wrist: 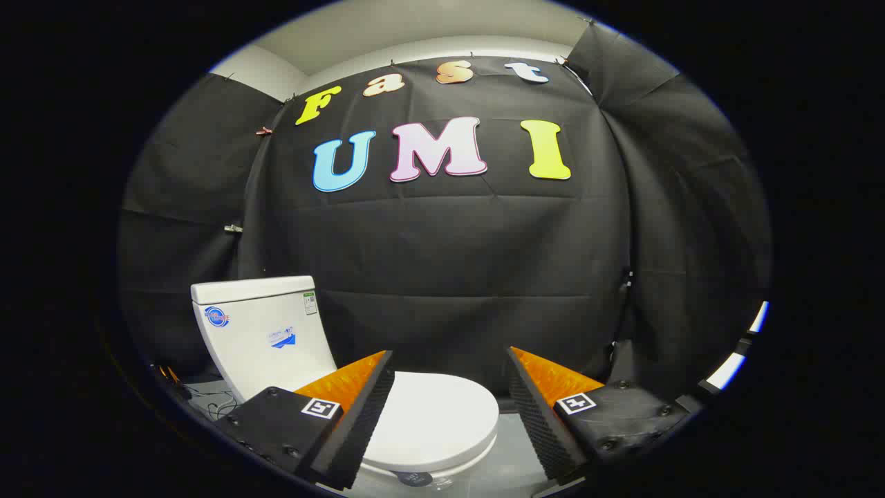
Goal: Open the toilet lid.
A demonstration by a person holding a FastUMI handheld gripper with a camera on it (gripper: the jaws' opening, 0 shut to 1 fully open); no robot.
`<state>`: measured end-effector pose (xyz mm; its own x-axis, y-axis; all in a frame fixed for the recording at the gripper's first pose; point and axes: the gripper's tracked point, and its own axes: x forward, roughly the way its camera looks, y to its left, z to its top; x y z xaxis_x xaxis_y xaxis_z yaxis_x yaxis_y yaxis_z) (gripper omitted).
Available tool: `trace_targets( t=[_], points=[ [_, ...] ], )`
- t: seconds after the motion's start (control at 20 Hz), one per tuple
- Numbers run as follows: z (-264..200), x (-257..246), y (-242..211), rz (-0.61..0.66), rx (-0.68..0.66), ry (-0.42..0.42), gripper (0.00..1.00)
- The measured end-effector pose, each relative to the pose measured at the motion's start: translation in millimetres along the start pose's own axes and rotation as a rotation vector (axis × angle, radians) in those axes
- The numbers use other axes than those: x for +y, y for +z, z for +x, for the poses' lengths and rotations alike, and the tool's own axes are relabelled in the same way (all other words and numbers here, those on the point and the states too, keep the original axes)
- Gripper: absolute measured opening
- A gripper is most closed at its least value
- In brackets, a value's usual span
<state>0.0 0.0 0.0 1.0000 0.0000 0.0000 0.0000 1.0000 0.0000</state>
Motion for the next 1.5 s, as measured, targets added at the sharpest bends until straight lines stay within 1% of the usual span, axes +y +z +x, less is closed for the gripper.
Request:
trace_targets(
  t=[0.55, 1.5],
  points=[
    [-0.5, 0.4, -0.9, 0.014, 0.002, 0.010, 0.98],
    [0.2, -2.8, 0.0, 0.019, -0.001, 0.001, 0.98]
  ],
)
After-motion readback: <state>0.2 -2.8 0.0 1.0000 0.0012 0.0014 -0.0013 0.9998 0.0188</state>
